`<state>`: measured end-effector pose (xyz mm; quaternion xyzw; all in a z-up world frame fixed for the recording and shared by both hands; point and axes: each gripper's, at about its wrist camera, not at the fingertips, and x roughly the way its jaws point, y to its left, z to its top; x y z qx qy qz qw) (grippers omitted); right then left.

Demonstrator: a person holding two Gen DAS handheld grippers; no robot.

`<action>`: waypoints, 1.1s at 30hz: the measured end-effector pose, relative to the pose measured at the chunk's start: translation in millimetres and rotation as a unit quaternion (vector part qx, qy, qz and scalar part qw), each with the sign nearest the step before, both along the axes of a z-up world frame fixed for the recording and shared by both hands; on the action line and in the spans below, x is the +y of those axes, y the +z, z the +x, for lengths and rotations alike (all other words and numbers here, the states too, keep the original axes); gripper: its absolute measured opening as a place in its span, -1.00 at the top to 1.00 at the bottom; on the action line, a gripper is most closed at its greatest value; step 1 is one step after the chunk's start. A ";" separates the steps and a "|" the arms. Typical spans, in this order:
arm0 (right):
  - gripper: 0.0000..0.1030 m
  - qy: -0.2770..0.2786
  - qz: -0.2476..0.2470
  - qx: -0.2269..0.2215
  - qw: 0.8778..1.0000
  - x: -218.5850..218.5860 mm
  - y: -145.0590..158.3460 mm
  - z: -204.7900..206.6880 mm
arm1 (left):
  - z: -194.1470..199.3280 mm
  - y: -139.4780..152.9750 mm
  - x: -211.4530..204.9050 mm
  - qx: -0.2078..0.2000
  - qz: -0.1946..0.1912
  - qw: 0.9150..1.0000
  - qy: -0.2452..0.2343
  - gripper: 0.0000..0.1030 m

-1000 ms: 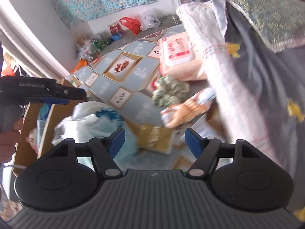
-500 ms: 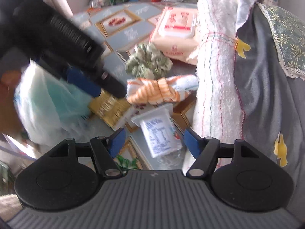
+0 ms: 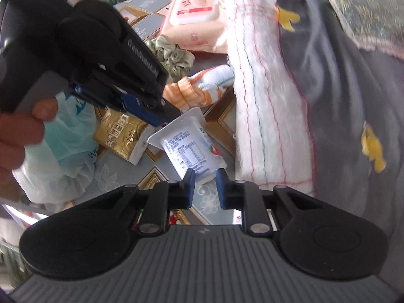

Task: Organize soft objects
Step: 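Grasp the white yogurt cup with the left tool while the right tool grasps it too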

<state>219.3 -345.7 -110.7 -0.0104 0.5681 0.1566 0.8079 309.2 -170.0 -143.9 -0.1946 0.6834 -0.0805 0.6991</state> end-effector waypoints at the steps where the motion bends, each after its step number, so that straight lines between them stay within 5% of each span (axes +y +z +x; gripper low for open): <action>1: 0.67 -0.004 0.005 0.002 1.000 -1.3 -1.3 -0.5 | -0.4 -0.4 -3.5 -0.002 0.009 1.000 -0.006 0.72; 5: 0.67 -0.021 0.023 0.016 0.999 -6.4 -6.3 -5.2 | -0.3 1.4 -10.2 -0.006 0.020 1.000 -0.016 0.75; 15: 0.69 -0.093 0.064 0.065 0.992 -26.5 -22.0 -19.7 | -13.1 21.8 -37.7 -0.033 -0.021 0.998 -0.055 0.69; 20: 0.64 -0.115 0.070 0.069 0.988 -43.1 -13.1 -39.4 | -25.1 28.7 -47.9 -0.047 -0.013 0.995 -0.085 0.61; 29: 0.64 -0.152 0.085 0.044 0.984 -83.6 14.1 -73.1 | -59.3 31.0 -45.4 -0.048 -0.055 0.993 -0.095 0.60; 31: 0.64 -0.154 0.098 0.035 0.983 -89.9 17.5 -74.5 | -64.0 31.5 -41.6 -0.050 -0.054 0.993 -0.087 0.53; 33: 0.61 -0.157 0.111 0.036 0.981 -94.2 16.9 -72.9 | -68.1 34.1 -35.2 -0.061 -0.051 0.994 -0.072 0.19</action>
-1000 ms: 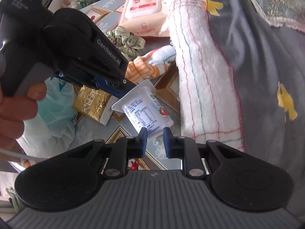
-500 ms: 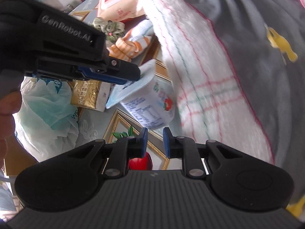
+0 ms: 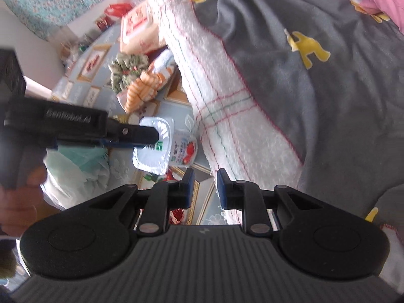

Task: Organize soft objects
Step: 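Grasp the white yogurt cup with the left tool while the right tool grasps it too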

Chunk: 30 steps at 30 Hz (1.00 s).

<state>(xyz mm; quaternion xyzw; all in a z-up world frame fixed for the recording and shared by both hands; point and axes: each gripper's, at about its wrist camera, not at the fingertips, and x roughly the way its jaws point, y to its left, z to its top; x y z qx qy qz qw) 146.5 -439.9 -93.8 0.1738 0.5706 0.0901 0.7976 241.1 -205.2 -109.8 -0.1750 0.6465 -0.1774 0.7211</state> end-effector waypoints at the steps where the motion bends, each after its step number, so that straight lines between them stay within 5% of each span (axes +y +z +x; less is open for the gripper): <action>1: 0.60 -0.002 0.005 0.000 1.000 -1.5 -0.9 1.2 | -2.5 1.9 4.5 -0.008 0.003 1.000 0.009 0.16; 7: 0.47 -0.034 0.065 -0.009 0.997 -7.5 -5.7 9.6 | -7.6 9.1 23.9 -0.036 0.017 0.999 0.026 -0.02; 12: -0.01 -0.062 0.153 0.006 0.986 -10.7 -22.9 27.7 | -5.8 -4.5 29.6 -0.009 0.018 1.000 0.021 -0.03; 19: 0.00 -0.102 0.219 0.044 0.969 -5.7 -52.2 44.1 | -8.0 -24.7 25.9 0.016 -0.003 1.000 0.020 0.19; 30: 0.44 -0.155 0.245 0.057 0.955 -10.5 -72.3 43.8 | -5.3 -25.1 21.7 0.004 -0.033 0.999 0.027 0.50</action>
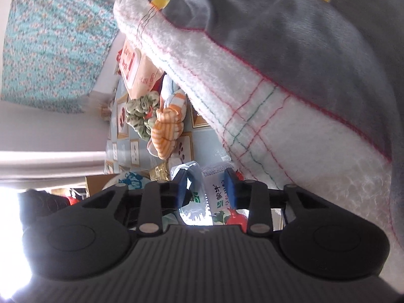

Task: Organize soft objects
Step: 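Grasp the white yogurt cup with the left tool while the right tool grasps it too, then carry the white yogurt cup toward the cardboard box with both tools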

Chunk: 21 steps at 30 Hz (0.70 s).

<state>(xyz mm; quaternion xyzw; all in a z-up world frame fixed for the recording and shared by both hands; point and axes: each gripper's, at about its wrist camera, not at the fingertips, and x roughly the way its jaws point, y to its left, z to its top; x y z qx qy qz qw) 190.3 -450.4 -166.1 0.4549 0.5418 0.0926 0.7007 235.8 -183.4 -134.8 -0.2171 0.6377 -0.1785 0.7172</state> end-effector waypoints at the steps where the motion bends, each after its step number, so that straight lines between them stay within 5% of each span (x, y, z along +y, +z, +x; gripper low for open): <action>1: 0.45 0.000 -0.002 -0.002 1.000 0.5 1.3 -0.1 | -0.2 0.9 -0.3 0.000 0.000 1.000 0.001 0.52; 21: 0.59 0.011 -0.025 -0.051 0.998 20.4 43.9 -2.7 | -17.3 39.4 16.9 -0.052 0.004 0.999 0.004 0.65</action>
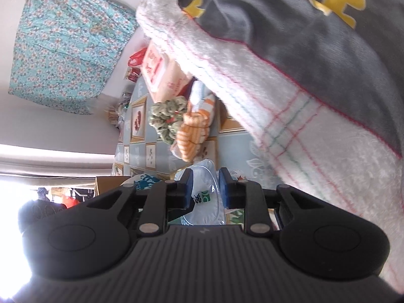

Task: Organize soft objects
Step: 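Carry the white yogurt cup toward the cardboard box with both tools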

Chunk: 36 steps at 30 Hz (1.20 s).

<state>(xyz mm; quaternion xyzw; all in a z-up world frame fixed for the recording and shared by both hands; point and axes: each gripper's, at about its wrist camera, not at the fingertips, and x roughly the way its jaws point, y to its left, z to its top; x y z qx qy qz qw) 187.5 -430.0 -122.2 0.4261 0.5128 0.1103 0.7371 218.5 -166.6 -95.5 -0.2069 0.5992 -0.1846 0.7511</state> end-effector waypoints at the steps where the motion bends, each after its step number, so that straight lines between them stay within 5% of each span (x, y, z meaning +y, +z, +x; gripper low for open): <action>1: 0.59 0.001 -0.002 -0.005 1.000 4.2 4.2 -0.1 | -1.4 3.7 3.1 -0.003 -0.001 1.000 0.002 0.65; 13: 0.59 0.022 -0.001 -0.069 0.997 77.6 88.7 -23.8 | -38.4 77.2 79.4 -0.064 -0.021 0.997 0.034 0.65; 22: 0.59 0.113 0.045 -0.103 0.987 211.0 139.4 -32.0 | -103.0 131.1 205.6 -0.096 -0.011 0.986 0.133 0.64; 28: 0.59 0.212 0.084 -0.094 0.969 331.2 141.9 -33.1 | -161.8 140.3 303.3 -0.085 0.013 0.969 0.233 0.61; 36: 0.59 0.337 0.103 -0.044 0.935 482.2 107.2 -49.1 | -232.1 117.2 412.3 -0.050 0.051 0.932 0.356 0.61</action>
